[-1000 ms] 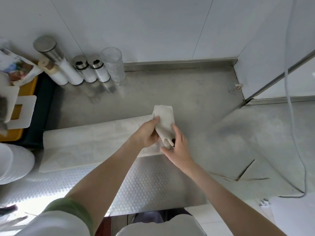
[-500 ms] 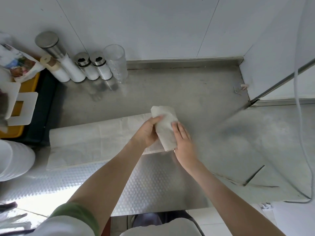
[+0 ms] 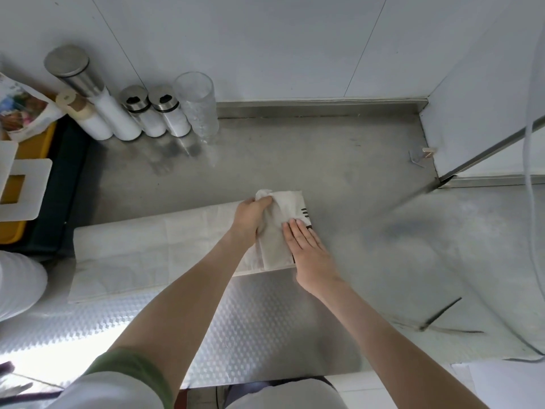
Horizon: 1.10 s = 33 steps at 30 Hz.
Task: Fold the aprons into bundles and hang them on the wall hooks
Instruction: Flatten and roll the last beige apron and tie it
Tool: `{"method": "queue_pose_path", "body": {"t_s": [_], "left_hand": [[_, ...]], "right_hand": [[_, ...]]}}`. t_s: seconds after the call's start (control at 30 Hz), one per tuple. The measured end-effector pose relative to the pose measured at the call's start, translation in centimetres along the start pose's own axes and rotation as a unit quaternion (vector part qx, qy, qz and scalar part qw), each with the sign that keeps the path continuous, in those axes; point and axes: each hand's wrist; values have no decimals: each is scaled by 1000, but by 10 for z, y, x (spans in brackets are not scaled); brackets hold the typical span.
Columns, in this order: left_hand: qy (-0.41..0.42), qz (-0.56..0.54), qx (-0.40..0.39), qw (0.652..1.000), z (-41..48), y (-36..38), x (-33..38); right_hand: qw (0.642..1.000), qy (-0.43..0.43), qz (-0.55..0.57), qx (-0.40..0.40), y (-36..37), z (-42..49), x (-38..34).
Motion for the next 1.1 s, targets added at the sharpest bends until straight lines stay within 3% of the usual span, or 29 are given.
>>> {"method": "queue_pose_path", "body": {"t_s": [0.1,0.17,0.23,0.3,0.53,0.7,0.8,0.9,0.97,1.1], "left_hand": [[71,147,8,987,2,-3,-1],[121,207,-6,971,0,-7,-1],[141,159,-52,976,-1,-13,-2],[132,105,-106,980,-3,-19,0],[73,47,-139,986,-1,-31,7],[47,25,-59,997,2,-22,5],[70,32,-22,997,-5,-16,7],[104,145,17,984,-17,-17,2],[81,191,31,978,-26,-20,-2],[-44,178,-100,978,-47,-23,-9]], "right_hand": [[991,-17,80,-107,-23,6,5],[981,4,180,-76,-40,13,2],[971,43,235,19,-48,27,1],[968,76,221,87,-51,46,1],[987,88,137,0,-46,102,4],[989,108,80,65,-37,98,3],[971,153,148,107,-33,85,-7],[952,150,234,131,-31,63,-10],[942,145,290,86,-30,43,-2],[942,136,303,-36,-27,5,23]]}}
Point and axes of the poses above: each hand's wrist, its own z-axis towards the middle knuckle, its own y-axis out of the palm, x = y × z, and after that the axes turned 12 degrees about y, right-handed
